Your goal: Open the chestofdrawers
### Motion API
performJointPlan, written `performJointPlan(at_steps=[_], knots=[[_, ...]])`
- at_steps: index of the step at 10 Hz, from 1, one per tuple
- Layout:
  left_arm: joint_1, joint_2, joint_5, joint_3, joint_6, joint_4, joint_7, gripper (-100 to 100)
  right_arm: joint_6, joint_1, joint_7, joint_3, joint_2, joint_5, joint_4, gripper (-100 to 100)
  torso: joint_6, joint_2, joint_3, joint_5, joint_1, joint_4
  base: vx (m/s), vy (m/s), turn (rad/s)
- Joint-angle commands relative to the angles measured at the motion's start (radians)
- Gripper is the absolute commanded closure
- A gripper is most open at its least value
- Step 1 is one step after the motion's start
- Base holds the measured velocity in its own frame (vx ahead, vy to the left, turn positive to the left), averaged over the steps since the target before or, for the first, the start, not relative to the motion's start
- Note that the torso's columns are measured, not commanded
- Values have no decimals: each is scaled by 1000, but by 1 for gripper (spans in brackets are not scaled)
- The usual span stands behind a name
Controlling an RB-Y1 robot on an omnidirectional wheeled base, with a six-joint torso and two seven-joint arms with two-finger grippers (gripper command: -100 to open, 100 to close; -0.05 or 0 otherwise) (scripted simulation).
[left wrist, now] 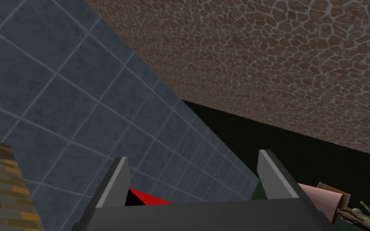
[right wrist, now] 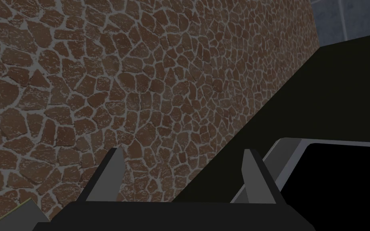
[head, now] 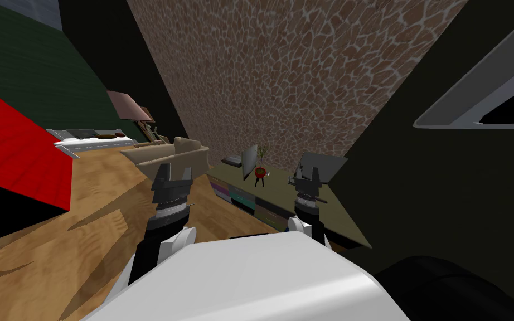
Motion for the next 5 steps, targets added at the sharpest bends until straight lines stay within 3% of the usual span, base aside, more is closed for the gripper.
performJointPlan(at_steps=[1,5], knots=[[0,0,0,0,0,0,0,0,0,0,0,0,0,0,0,0,0,40,-82,0,0,41,0,0,0],[0,0,0,0,0,0,0,0,0,0,0,0,0,0,0,0,0,322,-644,0,0,322,0,0,0]])
